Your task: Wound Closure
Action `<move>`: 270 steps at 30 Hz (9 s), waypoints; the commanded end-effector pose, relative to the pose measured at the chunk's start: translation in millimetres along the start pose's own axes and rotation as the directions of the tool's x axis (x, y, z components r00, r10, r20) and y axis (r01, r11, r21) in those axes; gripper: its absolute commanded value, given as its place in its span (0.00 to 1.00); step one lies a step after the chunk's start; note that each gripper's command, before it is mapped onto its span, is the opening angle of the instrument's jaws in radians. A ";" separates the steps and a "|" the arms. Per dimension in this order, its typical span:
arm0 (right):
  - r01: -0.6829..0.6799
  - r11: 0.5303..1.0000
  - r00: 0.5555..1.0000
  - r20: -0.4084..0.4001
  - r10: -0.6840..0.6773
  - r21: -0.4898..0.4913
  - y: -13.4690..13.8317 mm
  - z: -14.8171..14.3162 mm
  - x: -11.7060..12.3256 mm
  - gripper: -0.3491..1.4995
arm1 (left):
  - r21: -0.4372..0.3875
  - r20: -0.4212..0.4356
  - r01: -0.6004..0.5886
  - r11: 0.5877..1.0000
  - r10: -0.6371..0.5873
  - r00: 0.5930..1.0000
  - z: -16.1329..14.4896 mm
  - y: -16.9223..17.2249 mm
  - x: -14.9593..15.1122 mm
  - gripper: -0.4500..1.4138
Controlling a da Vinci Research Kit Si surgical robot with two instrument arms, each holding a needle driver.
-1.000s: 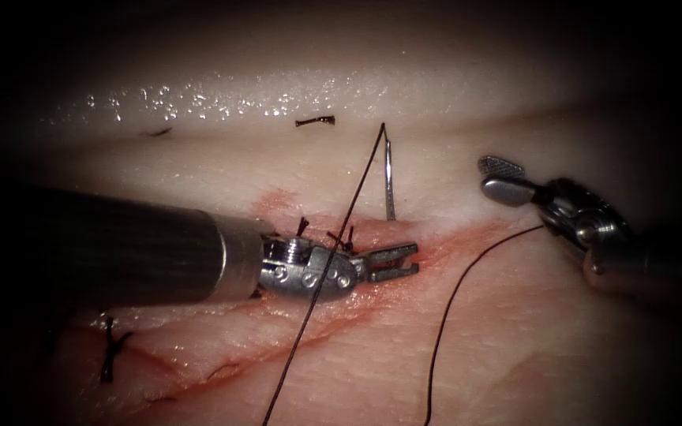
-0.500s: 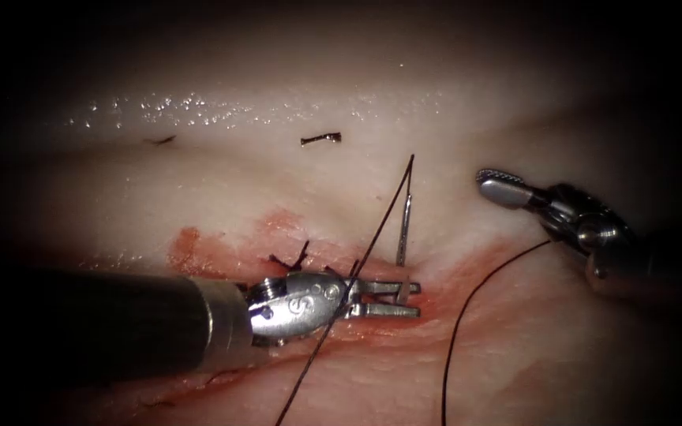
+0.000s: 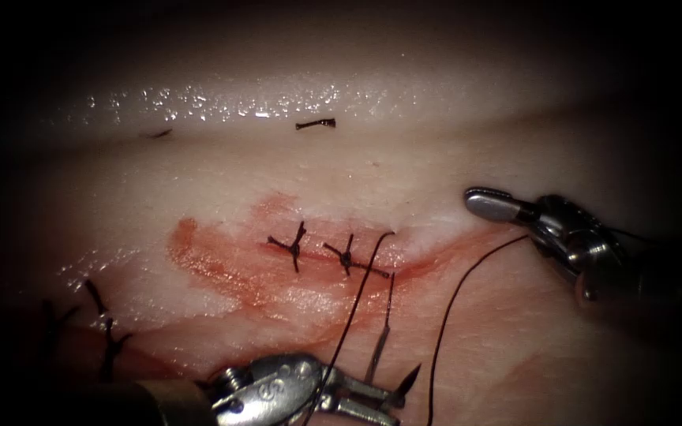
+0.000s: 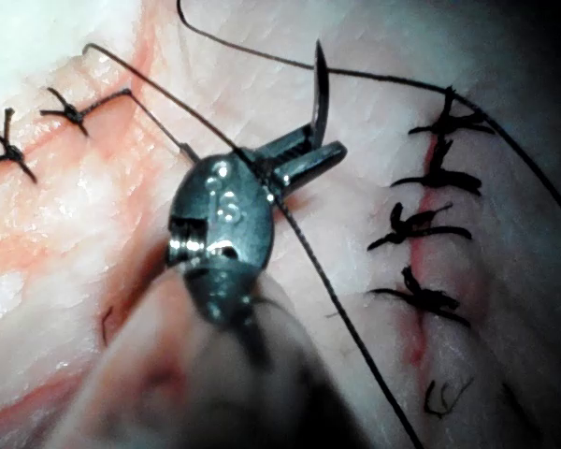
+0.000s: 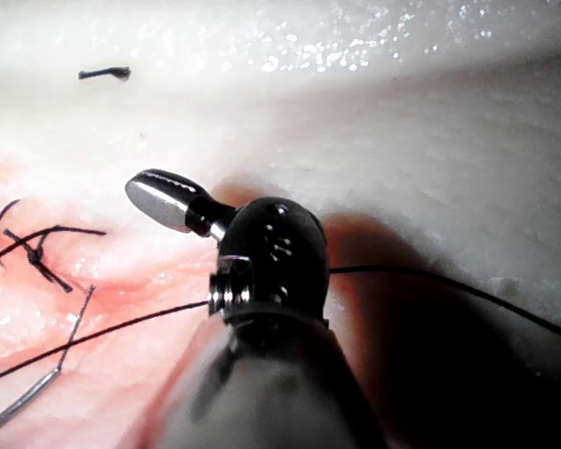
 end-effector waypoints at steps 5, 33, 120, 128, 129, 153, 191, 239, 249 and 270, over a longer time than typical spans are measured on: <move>-0.001 1.000 1.000 0.002 0.001 0.003 0.3 0.9 -0.5 0.02 | -0.043 -0.017 0.032 0.999 -0.033 0.999 0.5 0.9 -0.6 0.00; 0.436 0.898 0.869 0.236 -0.436 0.054 -4.8 6.7 0.1 0.76 | 0.082 0.982 -0.790 0.608 0.085 0.168 -16.9 -2.2 6.3 0.00; 0.624 0.655 0.288 0.904 0.315 -0.427 -14.4 12.4 -10.4 0.00 | 0.556 0.488 -0.714 0.426 0.528 0.695 -13.9 10.8 21.1 0.00; 0.784 0.421 0.254 0.855 0.451 -0.455 -14.1 -1.0 -3.7 0.00 | 0.559 0.503 -0.716 0.418 0.516 0.694 -15.3 11.9 19.6 0.00; 0.795 0.397 0.260 0.848 0.462 -0.459 -14.1 -2.4 -2.7 0.00 | 0.561 0.502 -0.714 0.418 0.513 0.696 -15.4 12.0 19.3 0.00; 0.887 0.278 0.403 0.912 -0.074 -0.369 -20.7 -2.1 9.0 0.46 | 0.608 0.370 -0.547 0.576 0.404 0.837 -11.0 9.4 8.2 0.00; 0.244 0.969 0.927 0.282 -0.248 0.049 -16.8 1.4 0.5 0.00 | 0.789 0.451 -0.580 0.203 0.449 0.771 -7.5 0.6 4.5 0.00; -0.142 0.919 0.984 0.050 0.172 -0.368 -13.9 11.3 3.7 0.94 | 0.645 0.586 -0.753 0.130 0.549 0.597 -4.5 0.8 1.7 0.00; -0.198 0.897 0.976 0.004 0.217 -0.394 -13.1 12.5 2.4 0.95 | 0.633 0.577 -0.764 0.126 0.582 0.574 -3.7 1.6 2.5 0.00; -0.198 0.912 0.976 0.012 0.217 -0.360 -12.6 12.5 0.0 0.87 | 0.633 0.572 -0.764 0.126 0.589 0.571 -3.5 1.9 2.9 0.00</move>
